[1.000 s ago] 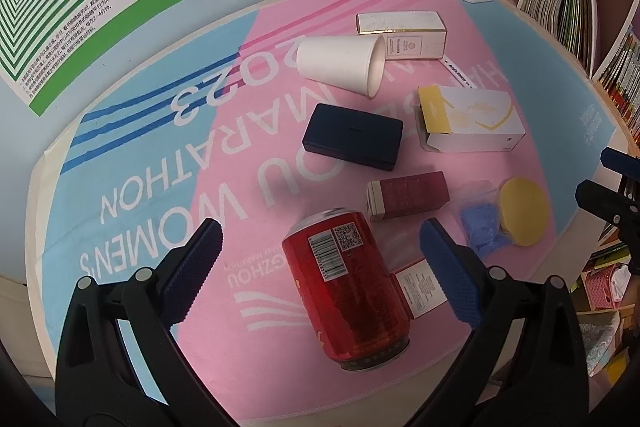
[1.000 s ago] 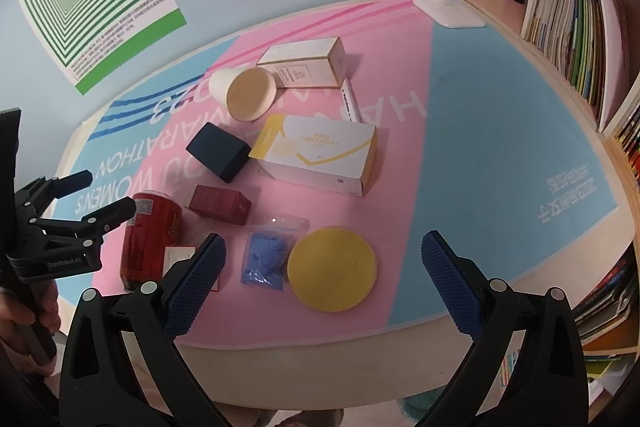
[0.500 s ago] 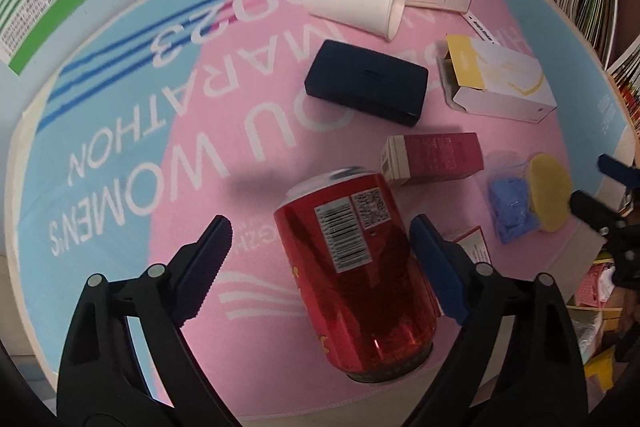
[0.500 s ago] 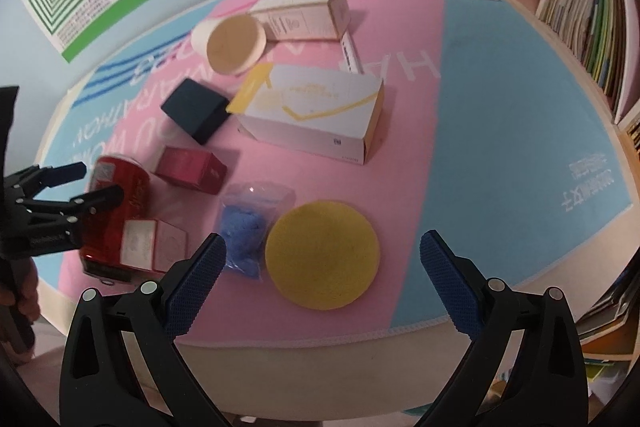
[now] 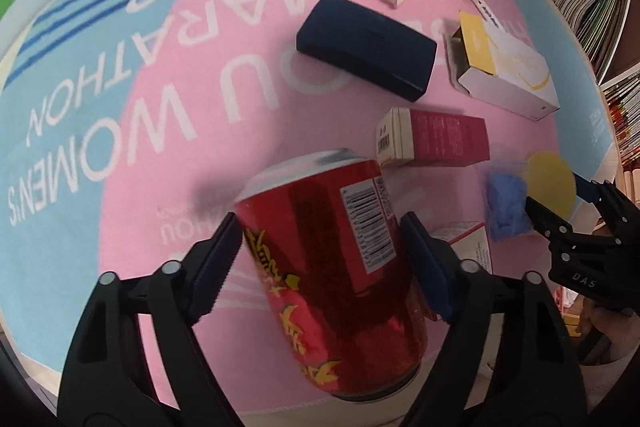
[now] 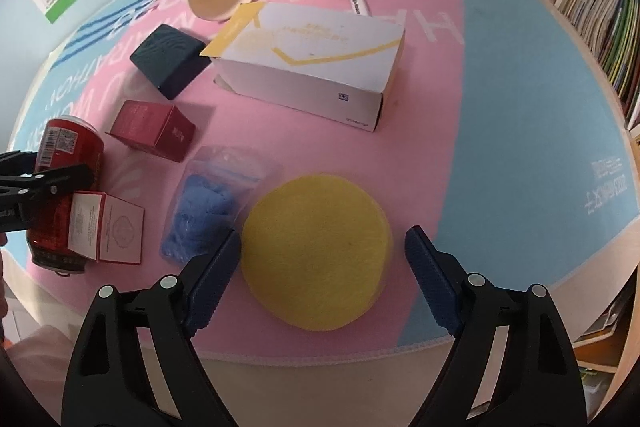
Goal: Collect trash
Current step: 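Grasp the red can with the left tool while the right tool grasps the yellow sponge, then carry the red can and yellow sponge with both tools toward the teal wastebasket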
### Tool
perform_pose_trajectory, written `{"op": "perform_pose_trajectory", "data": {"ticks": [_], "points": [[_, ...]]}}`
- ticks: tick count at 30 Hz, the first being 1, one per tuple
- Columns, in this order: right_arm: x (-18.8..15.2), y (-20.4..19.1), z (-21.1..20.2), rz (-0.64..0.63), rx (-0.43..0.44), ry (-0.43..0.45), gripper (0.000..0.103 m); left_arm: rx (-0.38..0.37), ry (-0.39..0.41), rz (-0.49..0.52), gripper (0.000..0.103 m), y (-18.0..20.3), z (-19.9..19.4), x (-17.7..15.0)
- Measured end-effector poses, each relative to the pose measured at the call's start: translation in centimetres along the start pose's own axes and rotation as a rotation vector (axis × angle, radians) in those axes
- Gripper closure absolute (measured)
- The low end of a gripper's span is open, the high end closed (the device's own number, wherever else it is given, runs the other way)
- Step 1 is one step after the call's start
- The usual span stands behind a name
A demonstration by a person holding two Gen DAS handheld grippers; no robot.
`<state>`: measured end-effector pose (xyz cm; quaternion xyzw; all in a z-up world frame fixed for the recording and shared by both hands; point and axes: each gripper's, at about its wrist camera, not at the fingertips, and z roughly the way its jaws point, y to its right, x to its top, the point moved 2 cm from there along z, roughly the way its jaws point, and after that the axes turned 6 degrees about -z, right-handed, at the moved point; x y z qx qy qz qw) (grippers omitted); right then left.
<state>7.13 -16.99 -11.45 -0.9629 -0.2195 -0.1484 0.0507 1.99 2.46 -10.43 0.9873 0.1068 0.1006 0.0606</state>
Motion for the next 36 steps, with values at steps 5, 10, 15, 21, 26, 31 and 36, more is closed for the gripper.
{"op": "perform_pose_trajectory", "data": {"ticks": [5, 10, 15, 21, 26, 31, 36], "points": [[0.1, -0.1, 0.4, -0.010, 0.008, 0.003, 0.021, -0.020, -0.013, -0.013, 0.031, -0.2, 0.3, -0.2], [0.1, 0.0, 0.0, -0.030, 0.041, 0.015, 0.034, -0.025, -0.009, -0.025, 0.032, -0.6, 0.3, -0.3], [0.0, -0.1, -0.1, -0.021, 0.049, 0.011, 0.035, -0.018, 0.014, -0.031, 0.032, -1.7, -0.5, 0.2], [-0.4, 1.2, -0.4, 0.055, 0.096, 0.022, 0.052, -0.007, 0.045, -0.012, 0.033, -2.4, -2.2, 0.7], [-0.8, 0.9, -0.3, 0.062, 0.075, 0.008, 0.020, -0.005, 0.047, 0.006, 0.033, -2.2, -2.4, 0.5], [-1.6, -1.0, -0.1, -0.024, 0.023, 0.010, 0.018, -0.007, 0.044, 0.015, 0.032, -1.8, -2.4, 0.1], [-1.3, -0.9, -0.2, -0.038, -0.014, 0.021, 0.026, -0.001, 0.053, 0.022, 0.033, -1.3, -2.3, 0.0]]}}
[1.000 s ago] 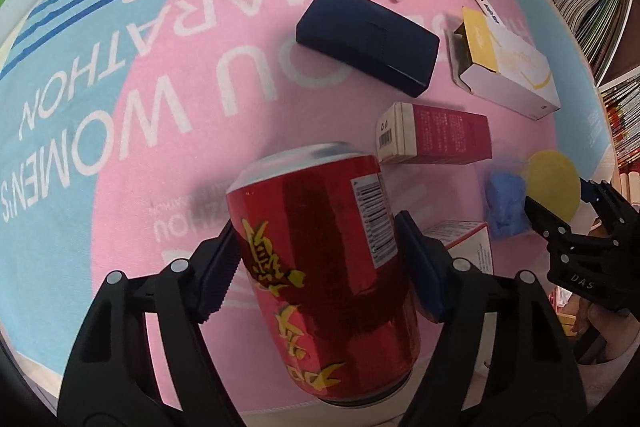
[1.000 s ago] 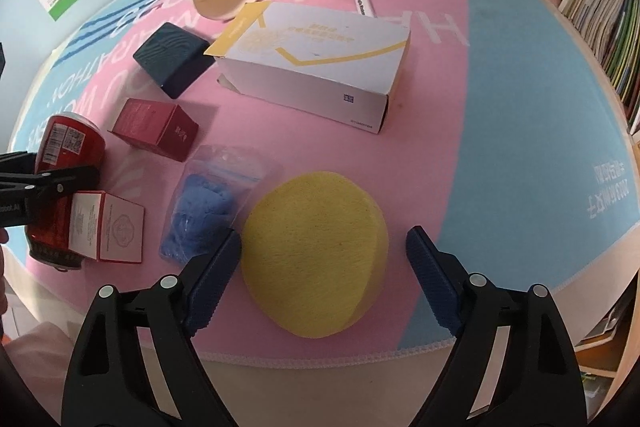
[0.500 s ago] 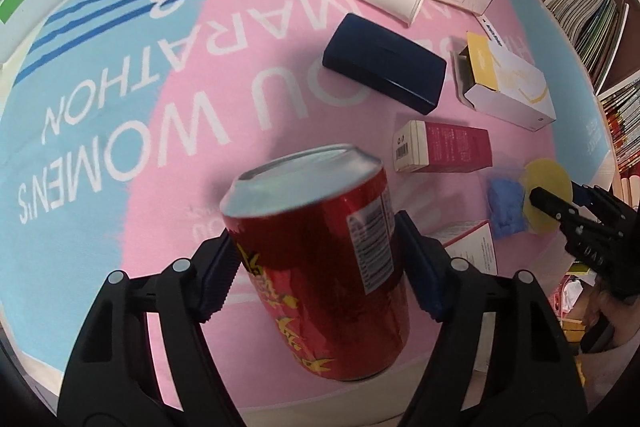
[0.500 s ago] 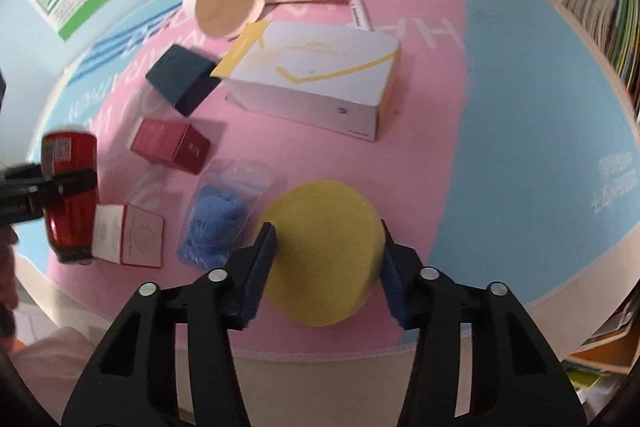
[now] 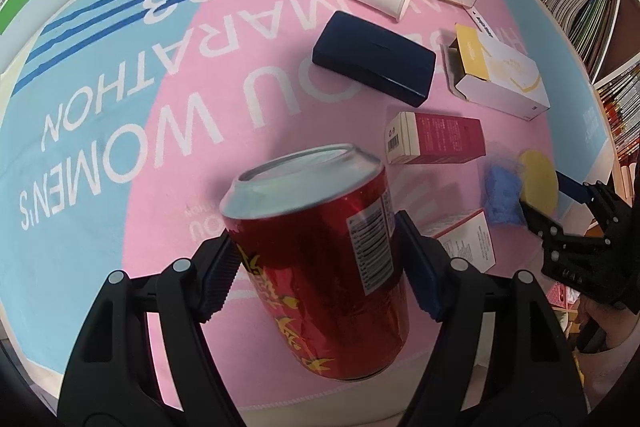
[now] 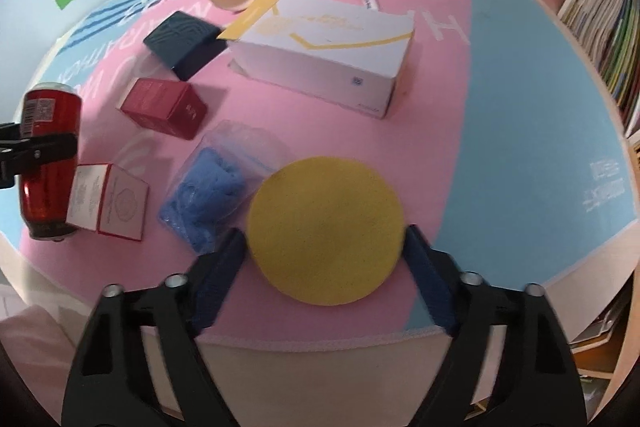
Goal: Collect trash
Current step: 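Carry the red can and yellow sponge with both tools toward the teal wastebasket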
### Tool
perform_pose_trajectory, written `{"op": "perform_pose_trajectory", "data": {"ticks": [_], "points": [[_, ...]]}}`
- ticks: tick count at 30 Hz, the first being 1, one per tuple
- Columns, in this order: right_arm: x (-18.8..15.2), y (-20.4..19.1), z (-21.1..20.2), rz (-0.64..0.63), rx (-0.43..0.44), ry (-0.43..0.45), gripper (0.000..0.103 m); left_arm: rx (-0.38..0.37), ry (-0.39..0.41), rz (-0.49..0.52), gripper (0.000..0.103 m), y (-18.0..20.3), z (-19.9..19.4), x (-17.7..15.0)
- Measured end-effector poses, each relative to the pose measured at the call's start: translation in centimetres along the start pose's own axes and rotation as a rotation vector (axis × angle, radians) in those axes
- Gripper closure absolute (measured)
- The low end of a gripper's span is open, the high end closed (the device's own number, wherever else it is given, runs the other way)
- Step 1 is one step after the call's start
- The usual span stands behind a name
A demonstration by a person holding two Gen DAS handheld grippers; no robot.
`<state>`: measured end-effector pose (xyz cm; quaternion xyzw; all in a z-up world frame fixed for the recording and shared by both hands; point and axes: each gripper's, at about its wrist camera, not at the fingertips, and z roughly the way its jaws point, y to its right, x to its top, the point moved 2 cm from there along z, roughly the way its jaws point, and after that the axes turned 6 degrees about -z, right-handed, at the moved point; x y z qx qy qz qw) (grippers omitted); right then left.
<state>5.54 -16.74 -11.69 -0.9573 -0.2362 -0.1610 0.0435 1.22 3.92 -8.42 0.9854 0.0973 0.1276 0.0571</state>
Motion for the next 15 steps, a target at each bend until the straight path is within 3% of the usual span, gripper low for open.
{"op": "perform_pose_trajectory", "data": {"ticks": [2, 8, 15], "points": [[0.2, 0.6, -0.2, 0.029, 0.037, 0.001, 0.027, 0.008, 0.015, 0.013, 0.033, 0.2, -0.4, 0.1], [0.1, 2.2, -2.4, 0.060, 0.029, 0.062, 0.027, 0.013, 0.067, 0.076, 0.035, 2.0, -2.4, 1.1], [-3.2, 6.0, -6.4, 0.192, 0.001, 0.129, 0.027, -0.022, 0.114, 0.236, 0.038, 8.2, -4.8, 1.4]]}}
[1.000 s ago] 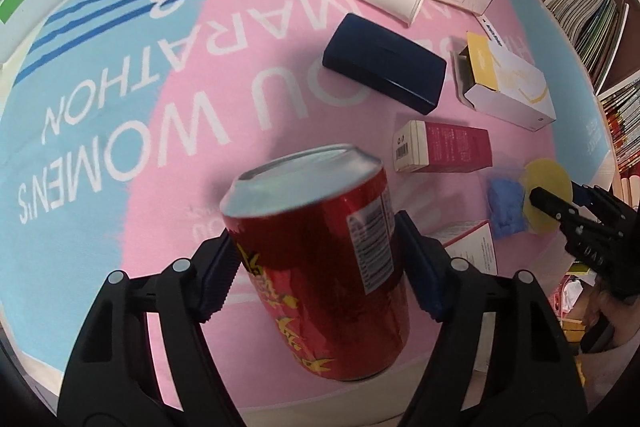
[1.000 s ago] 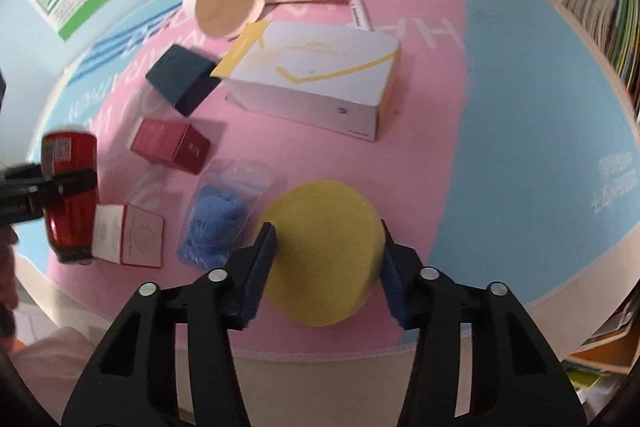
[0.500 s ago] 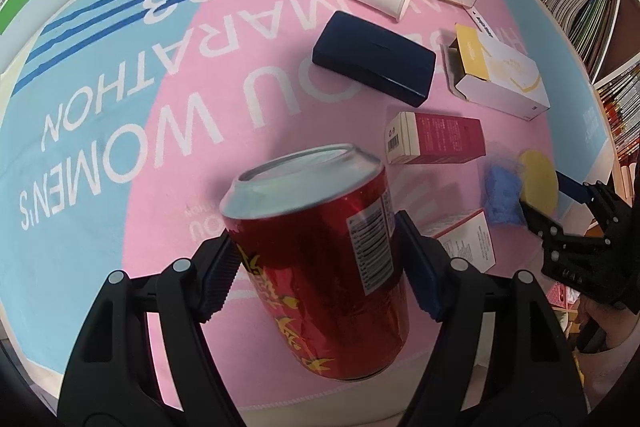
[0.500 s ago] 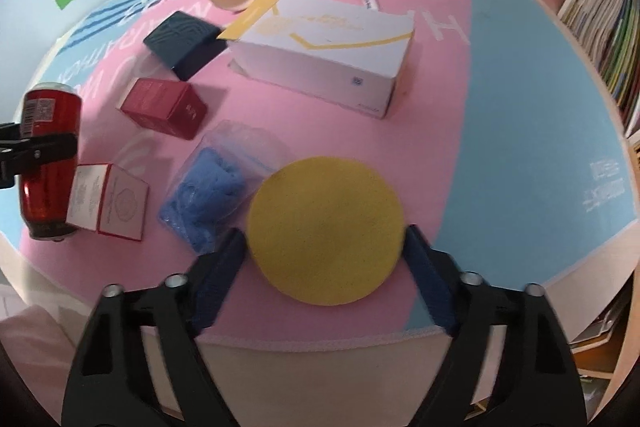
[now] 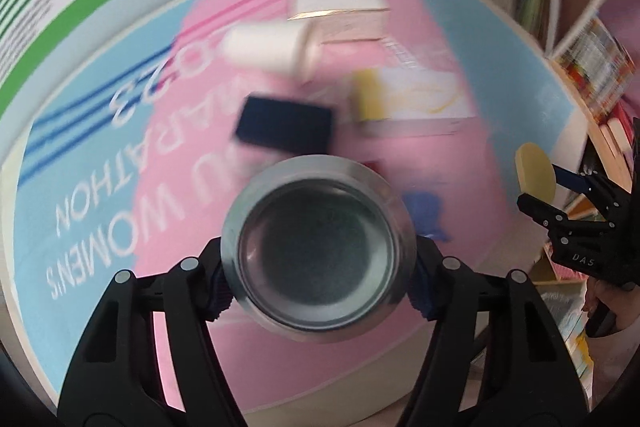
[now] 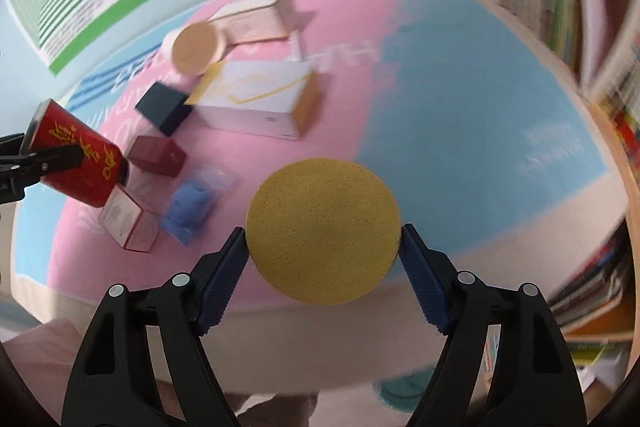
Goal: Collect trash
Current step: 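Carry the red can and yellow sponge with both tools toward the teal wastebasket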
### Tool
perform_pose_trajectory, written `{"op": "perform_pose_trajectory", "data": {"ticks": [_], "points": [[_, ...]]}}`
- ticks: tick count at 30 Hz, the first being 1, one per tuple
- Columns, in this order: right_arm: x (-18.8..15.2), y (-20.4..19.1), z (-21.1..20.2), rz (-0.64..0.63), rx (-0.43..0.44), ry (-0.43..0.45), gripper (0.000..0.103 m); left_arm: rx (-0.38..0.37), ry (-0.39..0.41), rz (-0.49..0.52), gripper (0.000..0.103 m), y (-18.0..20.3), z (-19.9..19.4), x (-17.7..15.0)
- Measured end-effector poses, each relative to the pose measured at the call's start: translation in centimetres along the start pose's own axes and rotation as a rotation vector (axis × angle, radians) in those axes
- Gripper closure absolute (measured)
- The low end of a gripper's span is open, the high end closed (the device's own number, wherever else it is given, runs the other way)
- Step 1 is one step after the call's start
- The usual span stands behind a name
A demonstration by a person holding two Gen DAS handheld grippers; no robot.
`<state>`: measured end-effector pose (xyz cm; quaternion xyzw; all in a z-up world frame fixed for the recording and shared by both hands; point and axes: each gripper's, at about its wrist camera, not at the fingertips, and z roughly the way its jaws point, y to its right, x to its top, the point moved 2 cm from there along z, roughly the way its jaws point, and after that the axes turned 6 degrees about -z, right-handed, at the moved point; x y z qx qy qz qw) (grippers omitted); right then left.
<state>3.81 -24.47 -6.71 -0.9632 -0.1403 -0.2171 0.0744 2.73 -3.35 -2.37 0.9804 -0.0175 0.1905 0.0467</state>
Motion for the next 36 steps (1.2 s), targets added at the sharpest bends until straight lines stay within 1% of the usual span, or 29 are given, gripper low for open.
{"op": "perform_pose_trajectory", "data": {"ticks": [3, 5, 7, 9, 13, 16, 19, 22, 24, 27, 32, 36], "points": [[-1.5, 2.0, -1.8, 0.062, -0.025, 0.025, 0.027, -0.028, 0.022, 0.070, 0.039, 3.1, -0.5, 0.8], [-3.0, 3.8, -3.2, 0.116, -0.044, 0.043, 0.027, -0.052, 0.036, 0.107, 0.039, 5.3, -0.7, 1.4], [-4.5, 5.5, -4.6, 0.166, -0.065, 0.057, 0.027, -0.058, 0.051, 0.137, 0.039, 7.0, -1.0, 1.8], [-6.1, 7.0, -5.8, 0.207, -0.087, 0.065, 0.027, -0.086, 0.066, 0.180, 0.039, 9.2, -1.5, 2.2], [-9.7, 9.9, -7.7, 0.298, -0.138, 0.064, 0.027, -0.143, 0.066, 0.279, 0.039, 14.0, -1.7, 2.3], [-12.7, 12.0, -9.1, 0.378, -0.172, 0.054, 0.027, -0.198, 0.044, 0.377, 0.039, 18.5, -1.7, 1.6], [-16.0, 13.3, -9.8, 0.460, -0.202, 0.033, 0.026, -0.257, 0.006, 0.495, 0.039, 23.8, -1.2, -0.3], [-19.4, 14.5, -10.5, 0.539, -0.226, 0.016, 0.026, -0.298, -0.027, 0.600, 0.039, 28.0, -0.9, -2.4], [-22.0, 15.2, -11.0, 0.601, -0.240, 0.005, 0.026, -0.336, -0.063, 0.685, 0.039, 31.1, -0.5, -4.7], [-25.2, 15.8, -11.5, 0.684, -0.252, -0.010, 0.026, -0.370, -0.116, 0.790, 0.039, 34.7, 0.3, -7.9], [-29.2, 16.5, -12.4, 0.795, -0.262, -0.016, 0.026, -0.388, -0.199, 0.931, 0.039, 38.7, 2.1, -12.2], [-31.5, 17.2, -13.1, 0.854, -0.268, -0.017, 0.026, -0.392, -0.246, 1.004, 0.039, 41.0, 3.1, -15.1]]}}
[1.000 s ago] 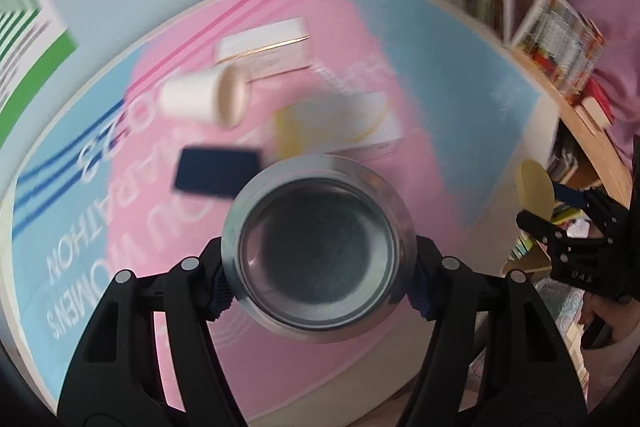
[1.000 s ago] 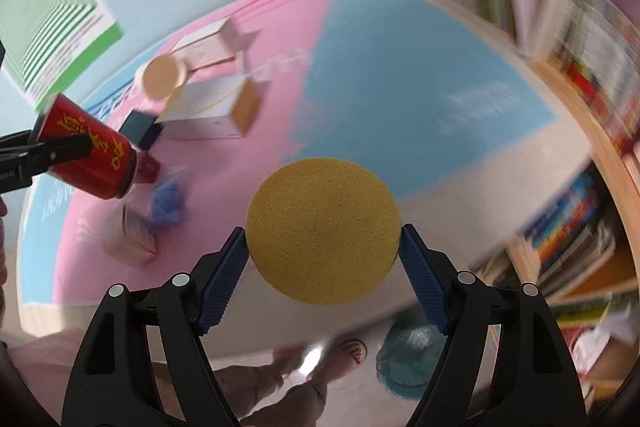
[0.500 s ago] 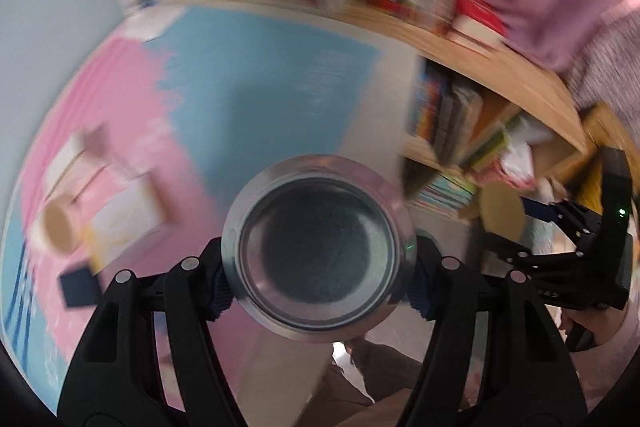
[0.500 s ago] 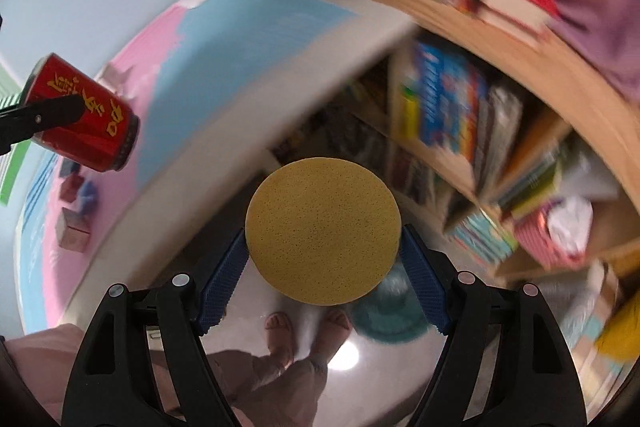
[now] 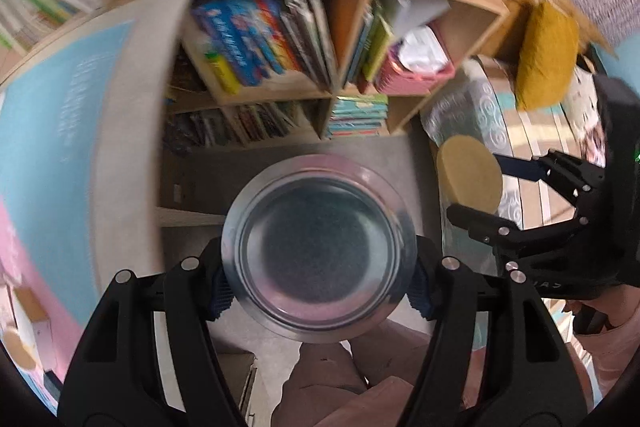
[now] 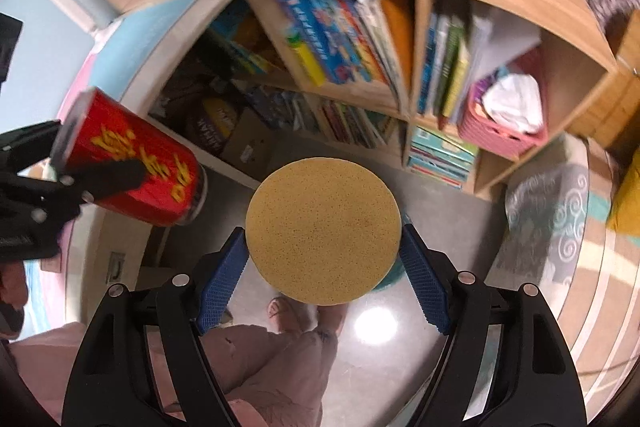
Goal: Collect trash
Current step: 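Carry the red can and yellow sponge with both tools toward the teal wastebasket, then open both tools to drop the can and sponge into the wastebasket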
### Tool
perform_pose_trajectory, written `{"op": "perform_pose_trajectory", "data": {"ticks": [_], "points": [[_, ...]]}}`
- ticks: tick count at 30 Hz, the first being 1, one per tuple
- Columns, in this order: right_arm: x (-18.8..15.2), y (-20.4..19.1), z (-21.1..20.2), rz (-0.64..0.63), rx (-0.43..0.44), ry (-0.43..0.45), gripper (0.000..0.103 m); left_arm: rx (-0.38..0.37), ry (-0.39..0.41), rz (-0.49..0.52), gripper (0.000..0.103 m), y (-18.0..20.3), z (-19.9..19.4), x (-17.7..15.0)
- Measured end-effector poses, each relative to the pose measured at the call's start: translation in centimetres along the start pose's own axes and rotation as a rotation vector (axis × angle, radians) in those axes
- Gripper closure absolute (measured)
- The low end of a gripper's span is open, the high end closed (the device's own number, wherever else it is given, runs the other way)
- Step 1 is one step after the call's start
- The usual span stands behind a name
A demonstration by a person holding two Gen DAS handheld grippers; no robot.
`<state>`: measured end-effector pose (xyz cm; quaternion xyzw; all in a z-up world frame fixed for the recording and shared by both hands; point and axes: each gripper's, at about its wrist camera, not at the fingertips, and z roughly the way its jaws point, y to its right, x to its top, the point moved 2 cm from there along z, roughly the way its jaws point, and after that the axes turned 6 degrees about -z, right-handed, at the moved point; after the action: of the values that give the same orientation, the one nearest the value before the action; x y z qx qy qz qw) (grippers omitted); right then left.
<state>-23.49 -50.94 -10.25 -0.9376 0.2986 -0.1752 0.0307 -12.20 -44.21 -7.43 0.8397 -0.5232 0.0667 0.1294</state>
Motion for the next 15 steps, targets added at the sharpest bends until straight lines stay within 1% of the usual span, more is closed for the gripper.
{"op": "perform_pose_trajectory", "data": {"ticks": [4, 10, 11, 12, 13, 14, 15], "points": [[-0.9, 1.6, -0.2, 0.035, -0.005, -0.008, 0.026, -0.018, -0.040, 0.038, 0.039, 2.1, 1.8, 0.2], [-1.3, 3.4, -0.6, 0.084, 0.007, -0.005, 0.026, -0.024, -0.097, 0.076, 0.038, 3.6, 4.3, 0.5], [-1.3, 3.7, -0.7, 0.089, 0.012, -0.004, 0.025, -0.040, -0.116, 0.088, 0.032, 3.9, 4.8, 0.4], [-1.4, 3.9, -0.9, 0.094, 0.020, -0.002, 0.025, -0.055, -0.128, 0.092, 0.022, 4.1, 5.2, 0.5], [-1.4, 4.1, -1.1, 0.100, 0.017, 0.003, 0.021, -0.056, -0.135, 0.090, 0.020, 4.2, 5.5, 0.6], [-1.5, 4.3, -1.2, 0.107, 0.015, 0.007, 0.015, -0.066, -0.140, 0.082, 0.016, 4.1, 5.8, 0.6], [-1.5, 4.5, -1.4, 0.114, 0.021, 0.012, 0.015, -0.077, -0.143, 0.072, 0.014, 3.9, 5.9, 0.6]]}}
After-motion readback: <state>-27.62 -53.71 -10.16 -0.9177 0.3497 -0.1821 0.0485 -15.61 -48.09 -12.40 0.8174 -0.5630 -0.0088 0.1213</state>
